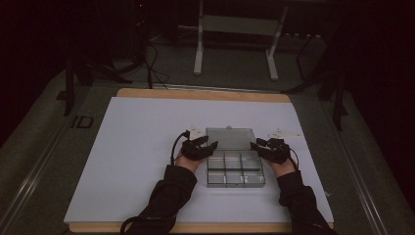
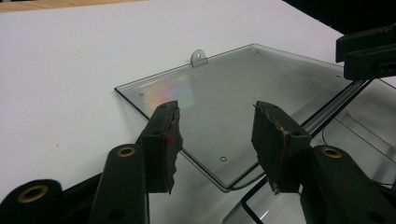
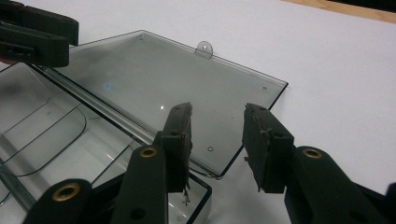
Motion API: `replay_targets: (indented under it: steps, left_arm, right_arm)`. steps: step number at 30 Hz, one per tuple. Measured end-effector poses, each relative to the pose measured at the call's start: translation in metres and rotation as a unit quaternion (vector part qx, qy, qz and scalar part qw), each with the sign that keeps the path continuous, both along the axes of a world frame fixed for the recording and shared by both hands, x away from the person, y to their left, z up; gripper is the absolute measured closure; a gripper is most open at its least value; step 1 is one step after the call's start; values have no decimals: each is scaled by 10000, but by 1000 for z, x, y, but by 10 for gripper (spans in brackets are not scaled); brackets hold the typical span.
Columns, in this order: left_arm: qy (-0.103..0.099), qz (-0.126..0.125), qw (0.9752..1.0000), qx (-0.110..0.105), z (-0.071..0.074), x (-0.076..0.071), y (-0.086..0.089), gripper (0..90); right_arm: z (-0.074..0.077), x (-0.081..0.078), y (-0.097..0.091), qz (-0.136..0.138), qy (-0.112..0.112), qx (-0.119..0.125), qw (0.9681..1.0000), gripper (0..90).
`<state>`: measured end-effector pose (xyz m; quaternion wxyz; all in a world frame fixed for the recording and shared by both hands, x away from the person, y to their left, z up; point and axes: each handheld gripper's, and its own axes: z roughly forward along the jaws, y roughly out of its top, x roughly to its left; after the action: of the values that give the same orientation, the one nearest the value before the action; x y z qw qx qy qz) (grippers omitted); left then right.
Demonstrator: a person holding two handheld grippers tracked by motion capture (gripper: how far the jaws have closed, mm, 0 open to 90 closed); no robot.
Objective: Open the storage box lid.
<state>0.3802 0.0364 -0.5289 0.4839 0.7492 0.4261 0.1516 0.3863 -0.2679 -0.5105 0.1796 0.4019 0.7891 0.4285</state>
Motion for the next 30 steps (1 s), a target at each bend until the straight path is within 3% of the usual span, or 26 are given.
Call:
replay_targets:
  steps: [6,10,14,17,18,22,26,30]
  left_arm:
    - [-47,-36,9999,107,3,-1,0,512]
    - [-73,-198,9997,145,8,-4,0,448]
    - [15,-417,9990,164,15,-6,-2,343]
    - [113,-534,9979,358,19,-8,-7,225]
    - [122,-537,9979,354,20,-9,-8,166]
    - [143,-810,9963,243,23,-13,-9,91]
    - [140,-895,9955,269,28,-17,-10,34]
    - [23,-821,9959,375,32,-23,-8,27]
  right_arm:
    - [2,2,-1,-27,87,4,10000,564]
    - [5,1,-1,6,31,-89,10000,519]
    - [10,1,1,70,52,-112,9999,421]
    - [13,0,1,119,75,-86,9999,351]
    - [15,0,2,154,101,-99,9998,307]
    - [18,-4,5,262,74,-147,9995,150]
    - [23,-8,4,289,6,-168,9994,143]
    - [27,-13,-1,266,-22,-158,9995,144]
